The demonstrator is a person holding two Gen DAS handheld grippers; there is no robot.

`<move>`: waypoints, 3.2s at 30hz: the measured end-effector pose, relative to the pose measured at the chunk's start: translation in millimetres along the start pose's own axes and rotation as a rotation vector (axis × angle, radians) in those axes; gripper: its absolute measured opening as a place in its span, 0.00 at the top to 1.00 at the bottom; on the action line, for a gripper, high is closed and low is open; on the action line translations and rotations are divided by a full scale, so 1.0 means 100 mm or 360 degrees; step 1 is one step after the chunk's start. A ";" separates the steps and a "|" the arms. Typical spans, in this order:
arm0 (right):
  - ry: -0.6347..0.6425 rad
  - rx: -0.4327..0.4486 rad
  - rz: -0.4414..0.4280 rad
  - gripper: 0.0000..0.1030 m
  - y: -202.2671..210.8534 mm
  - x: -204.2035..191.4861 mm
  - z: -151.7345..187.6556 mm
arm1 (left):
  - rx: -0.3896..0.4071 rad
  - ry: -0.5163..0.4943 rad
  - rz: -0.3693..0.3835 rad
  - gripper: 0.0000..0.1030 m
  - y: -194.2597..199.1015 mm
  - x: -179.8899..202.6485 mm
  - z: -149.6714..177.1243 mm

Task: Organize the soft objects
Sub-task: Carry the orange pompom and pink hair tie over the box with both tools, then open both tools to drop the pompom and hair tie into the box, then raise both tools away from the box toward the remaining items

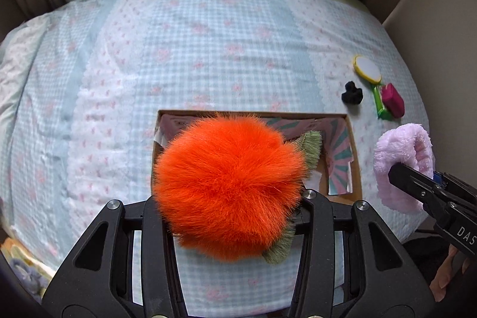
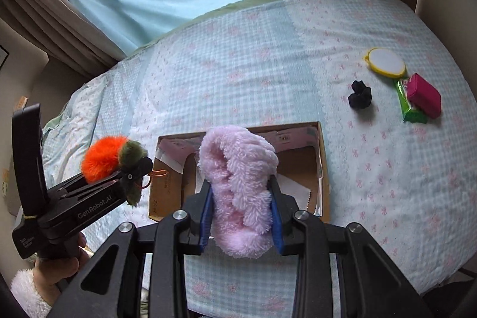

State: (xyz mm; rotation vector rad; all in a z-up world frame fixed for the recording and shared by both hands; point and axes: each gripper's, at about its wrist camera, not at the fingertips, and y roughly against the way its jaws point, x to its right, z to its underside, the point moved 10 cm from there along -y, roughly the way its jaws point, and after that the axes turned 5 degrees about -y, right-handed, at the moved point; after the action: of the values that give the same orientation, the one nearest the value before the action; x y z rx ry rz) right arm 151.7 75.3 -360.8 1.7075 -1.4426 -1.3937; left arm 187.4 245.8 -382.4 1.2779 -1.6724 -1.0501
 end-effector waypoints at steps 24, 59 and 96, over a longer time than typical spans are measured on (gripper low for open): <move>-0.0142 -0.0236 0.0046 0.10 -1.22 0.32 -0.08 | -0.0435 -0.0131 0.0123 0.00 -1.26 -0.14 0.18; 0.0165 0.0091 0.0204 0.07 0.50 -0.02 -0.29 | 0.0016 -0.0095 -0.0094 0.00 0.71 0.12 -0.06; 0.0431 0.0294 0.0309 0.07 1.46 2.84 -1.38 | 0.0220 -0.0006 -0.0082 0.00 0.12 2.76 -1.15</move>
State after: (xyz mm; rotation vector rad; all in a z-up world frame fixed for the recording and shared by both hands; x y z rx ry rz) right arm 193.3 -263.4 -293.8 1.7358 -1.5700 -0.9127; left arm 233.3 -39.2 -304.3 1.4146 -1.7484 -0.9813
